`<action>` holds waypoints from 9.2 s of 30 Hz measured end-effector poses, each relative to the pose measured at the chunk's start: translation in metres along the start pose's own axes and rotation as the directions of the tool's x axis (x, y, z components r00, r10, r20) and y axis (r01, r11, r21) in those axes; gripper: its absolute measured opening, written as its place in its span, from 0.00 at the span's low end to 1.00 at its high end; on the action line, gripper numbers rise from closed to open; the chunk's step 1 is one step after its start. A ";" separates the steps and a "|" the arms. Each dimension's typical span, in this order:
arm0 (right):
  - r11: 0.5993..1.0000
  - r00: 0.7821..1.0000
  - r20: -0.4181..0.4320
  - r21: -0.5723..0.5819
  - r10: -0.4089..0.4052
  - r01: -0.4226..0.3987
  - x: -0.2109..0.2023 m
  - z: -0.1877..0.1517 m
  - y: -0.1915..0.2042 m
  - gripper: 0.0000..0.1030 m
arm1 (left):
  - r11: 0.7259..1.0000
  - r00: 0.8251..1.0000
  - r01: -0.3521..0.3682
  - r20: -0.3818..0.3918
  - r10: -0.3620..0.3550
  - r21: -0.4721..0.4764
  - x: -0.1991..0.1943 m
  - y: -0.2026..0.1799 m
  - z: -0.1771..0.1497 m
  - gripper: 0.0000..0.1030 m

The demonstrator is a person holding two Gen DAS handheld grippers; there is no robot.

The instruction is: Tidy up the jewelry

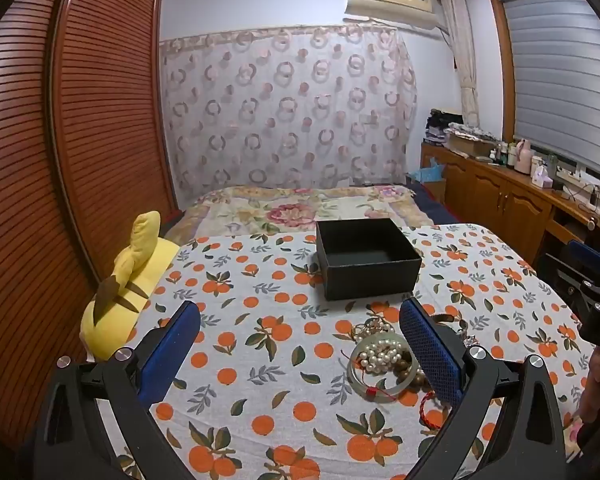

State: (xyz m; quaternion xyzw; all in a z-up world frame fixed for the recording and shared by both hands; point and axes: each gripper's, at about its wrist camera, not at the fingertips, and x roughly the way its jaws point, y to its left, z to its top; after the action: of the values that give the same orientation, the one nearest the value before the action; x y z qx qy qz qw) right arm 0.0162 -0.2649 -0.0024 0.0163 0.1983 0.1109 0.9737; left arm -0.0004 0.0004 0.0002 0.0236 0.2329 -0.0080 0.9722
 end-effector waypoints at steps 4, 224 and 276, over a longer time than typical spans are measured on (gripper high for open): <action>1.000 1.000 -0.002 0.001 -0.003 0.003 0.000 0.000 0.000 0.98 | 1.000 1.000 -0.001 -0.004 0.001 0.002 0.000 0.000 0.000 0.94; 0.894 0.860 -0.417 -0.198 0.293 -0.401 0.242 0.032 0.038 0.59 | 0.983 0.950 0.176 -0.254 -0.184 -0.054 0.206 0.024 0.076 0.74; 0.939 0.814 -0.484 0.052 0.322 -0.340 0.120 -0.064 0.007 0.61 | 0.964 0.913 0.262 -0.311 -0.264 -0.050 0.094 -0.012 -0.035 0.86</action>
State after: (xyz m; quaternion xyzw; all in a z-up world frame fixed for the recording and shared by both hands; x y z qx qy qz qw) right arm 0.0969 -0.2320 -0.1069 0.0040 0.4281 0.2826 0.8584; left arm 0.0669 -0.0104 -0.0742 -0.0103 0.3860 -0.1339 0.9127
